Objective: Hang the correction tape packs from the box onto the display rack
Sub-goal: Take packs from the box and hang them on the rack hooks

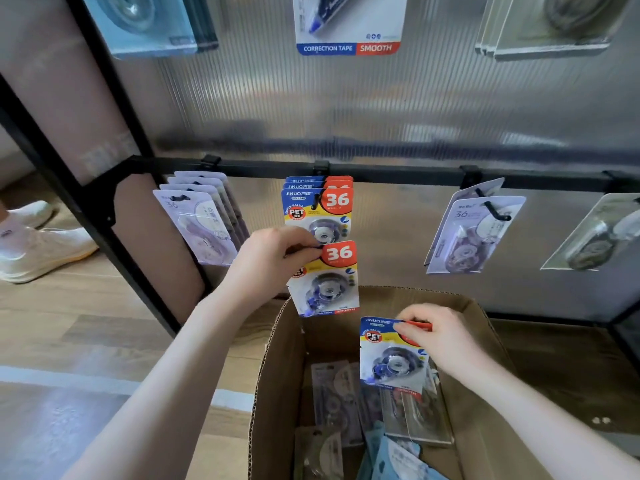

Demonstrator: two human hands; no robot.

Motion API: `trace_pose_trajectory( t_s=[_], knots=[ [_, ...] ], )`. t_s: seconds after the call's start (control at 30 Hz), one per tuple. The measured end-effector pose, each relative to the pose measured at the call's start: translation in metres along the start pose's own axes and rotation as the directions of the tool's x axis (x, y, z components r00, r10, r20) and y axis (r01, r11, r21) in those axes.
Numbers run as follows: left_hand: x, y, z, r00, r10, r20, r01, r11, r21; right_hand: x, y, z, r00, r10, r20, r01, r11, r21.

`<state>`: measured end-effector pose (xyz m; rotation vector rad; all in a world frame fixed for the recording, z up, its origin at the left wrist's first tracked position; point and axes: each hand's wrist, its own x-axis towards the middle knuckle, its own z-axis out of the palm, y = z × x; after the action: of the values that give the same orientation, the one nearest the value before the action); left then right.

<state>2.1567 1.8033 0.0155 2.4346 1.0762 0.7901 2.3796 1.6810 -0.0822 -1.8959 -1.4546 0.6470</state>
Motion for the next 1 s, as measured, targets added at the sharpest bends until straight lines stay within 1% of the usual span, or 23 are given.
trace_pose_trajectory(
  t_s=[0.1, 0.27, 0.33, 0.47, 0.7, 0.83, 1.0],
  knots=[
    [0.004, 0.003, -0.009, 0.995, 0.035, -0.088, -0.036, 0.999, -0.008, 0.001, -0.005, -0.008, 1.000, -0.010, -0.020, 0.010, 1.000, 0.025],
    [0.012, 0.010, -0.019, 0.966, 0.115, -0.231, -0.121, 0.993, -0.013, 0.001, -0.018, -0.017, 0.999, -0.021, -0.041, 0.024, 0.998, 0.053],
    [0.017, 0.010, -0.020, 0.961, 0.131, -0.245, -0.136, 0.991, -0.005, 0.001, -0.019, -0.017, 0.999, -0.015, -0.038, 0.018, 0.997, 0.076],
    [0.023, 0.007, -0.018, 0.956, 0.125, -0.264, -0.122, 0.992, 0.027, 0.001, -0.018, -0.015, 1.000, -0.020, -0.015, 0.021, 0.994, 0.104],
    [0.027, 0.001, -0.014, 0.944, 0.150, -0.293, -0.146, 0.989, 0.038, 0.003, -0.016, -0.013, 1.000, -0.025, -0.005, 0.026, 0.998, 0.065],
    [0.031, -0.004, -0.011, 0.943, 0.161, -0.290, -0.159, 0.987, 0.032, 0.002, -0.015, -0.013, 0.998, -0.053, -0.020, 0.054, 0.998, 0.044],
    [0.032, -0.004, -0.010, 0.940, 0.184, -0.287, -0.175, 0.983, 0.058, 0.001, -0.015, -0.012, 1.000, -0.030, -0.001, 0.030, 0.999, 0.023]
  ],
)
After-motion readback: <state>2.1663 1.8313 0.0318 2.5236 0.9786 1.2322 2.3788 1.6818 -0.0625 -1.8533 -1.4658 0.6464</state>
